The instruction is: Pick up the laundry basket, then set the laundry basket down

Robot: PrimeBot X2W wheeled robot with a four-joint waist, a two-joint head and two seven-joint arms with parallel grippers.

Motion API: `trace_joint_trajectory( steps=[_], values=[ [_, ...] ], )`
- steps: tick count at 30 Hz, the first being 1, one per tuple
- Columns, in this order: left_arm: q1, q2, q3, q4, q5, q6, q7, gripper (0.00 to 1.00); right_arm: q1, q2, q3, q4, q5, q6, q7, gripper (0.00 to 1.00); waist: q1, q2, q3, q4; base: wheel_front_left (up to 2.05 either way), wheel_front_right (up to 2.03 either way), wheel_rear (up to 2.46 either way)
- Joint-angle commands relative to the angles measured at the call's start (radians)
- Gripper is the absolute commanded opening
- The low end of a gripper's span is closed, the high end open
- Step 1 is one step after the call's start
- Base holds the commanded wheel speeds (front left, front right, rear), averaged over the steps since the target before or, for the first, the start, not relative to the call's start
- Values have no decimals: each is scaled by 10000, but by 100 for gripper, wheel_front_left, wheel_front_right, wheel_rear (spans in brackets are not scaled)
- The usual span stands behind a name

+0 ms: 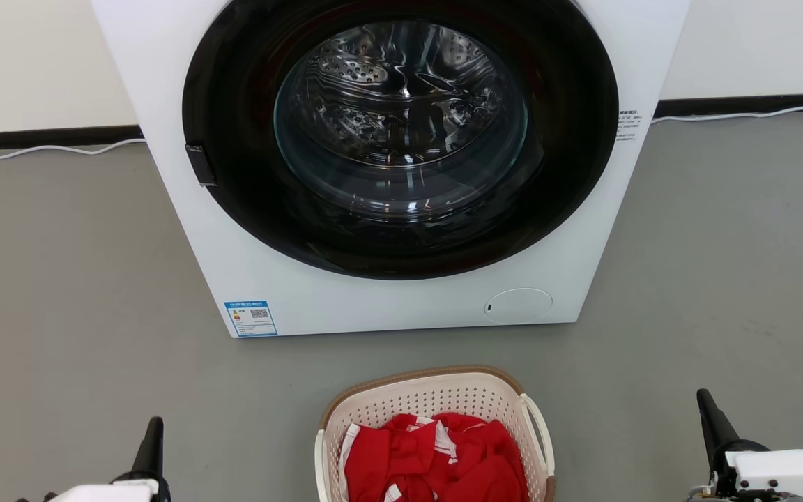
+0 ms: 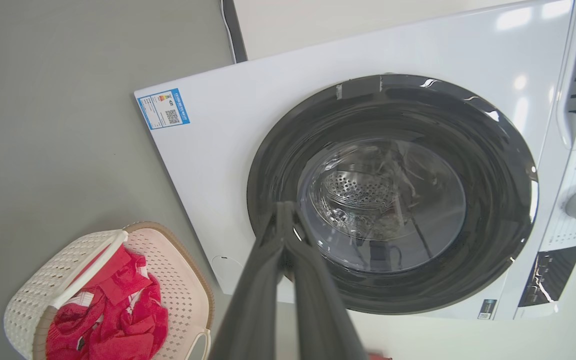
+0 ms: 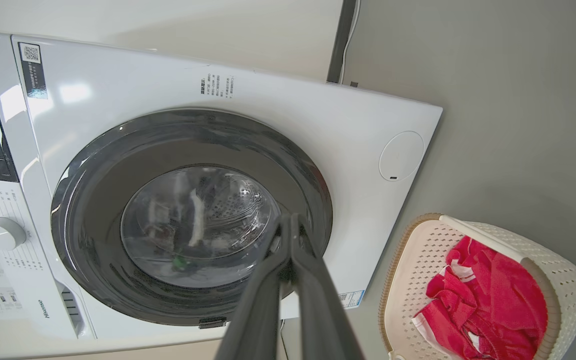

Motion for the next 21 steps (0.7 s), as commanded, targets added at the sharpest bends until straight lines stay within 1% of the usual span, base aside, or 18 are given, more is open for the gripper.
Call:
trace_joint_trajectory(
  steps=[1,11,21],
  values=[
    [-569,147,367,-278,-300,-154,84,0,-346,-88,117,-372,292,28,120,0,0,0,9,8,0,0,0],
    [-734,158,614,-302,-1364,-309,373,0,-350,-80,-90,-561,1358,27,407,0,0,0,76,67,0,0,0],
    [-741,158,626,-304,-1414,-316,386,0,-350,-79,-99,-569,1408,27,420,0,0,0,79,70,0,0,0]
  ],
)
